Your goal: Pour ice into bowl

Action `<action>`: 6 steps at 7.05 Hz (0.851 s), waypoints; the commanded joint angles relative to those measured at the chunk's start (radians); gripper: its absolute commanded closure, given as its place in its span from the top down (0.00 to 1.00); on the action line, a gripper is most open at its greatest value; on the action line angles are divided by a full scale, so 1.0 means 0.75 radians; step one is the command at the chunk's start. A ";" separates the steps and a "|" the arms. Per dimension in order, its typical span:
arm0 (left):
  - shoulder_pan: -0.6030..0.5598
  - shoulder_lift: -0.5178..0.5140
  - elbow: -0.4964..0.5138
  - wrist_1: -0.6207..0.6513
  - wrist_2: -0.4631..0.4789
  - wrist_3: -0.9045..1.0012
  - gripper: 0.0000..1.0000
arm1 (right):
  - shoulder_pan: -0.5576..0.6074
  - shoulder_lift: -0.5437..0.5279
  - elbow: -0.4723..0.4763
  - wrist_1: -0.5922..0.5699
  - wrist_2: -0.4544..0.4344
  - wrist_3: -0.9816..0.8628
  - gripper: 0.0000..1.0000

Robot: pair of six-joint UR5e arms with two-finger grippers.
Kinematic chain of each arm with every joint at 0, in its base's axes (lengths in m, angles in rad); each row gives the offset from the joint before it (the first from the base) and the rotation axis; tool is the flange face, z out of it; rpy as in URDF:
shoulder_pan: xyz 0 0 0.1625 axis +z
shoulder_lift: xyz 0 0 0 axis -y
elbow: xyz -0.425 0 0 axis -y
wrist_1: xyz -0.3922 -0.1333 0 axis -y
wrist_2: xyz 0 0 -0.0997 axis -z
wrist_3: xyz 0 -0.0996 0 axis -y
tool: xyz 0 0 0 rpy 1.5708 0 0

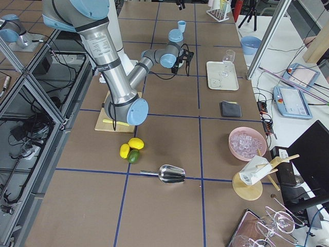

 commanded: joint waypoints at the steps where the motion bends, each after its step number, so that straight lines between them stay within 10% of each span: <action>1: 0.276 0.118 -0.001 -0.125 0.519 -0.155 1.00 | 0.002 -0.018 0.008 0.000 -0.013 -0.005 1.00; 6: 1.095 0.187 0.083 -0.148 1.749 -0.593 1.00 | 0.020 -0.020 0.006 0.000 -0.013 -0.005 1.00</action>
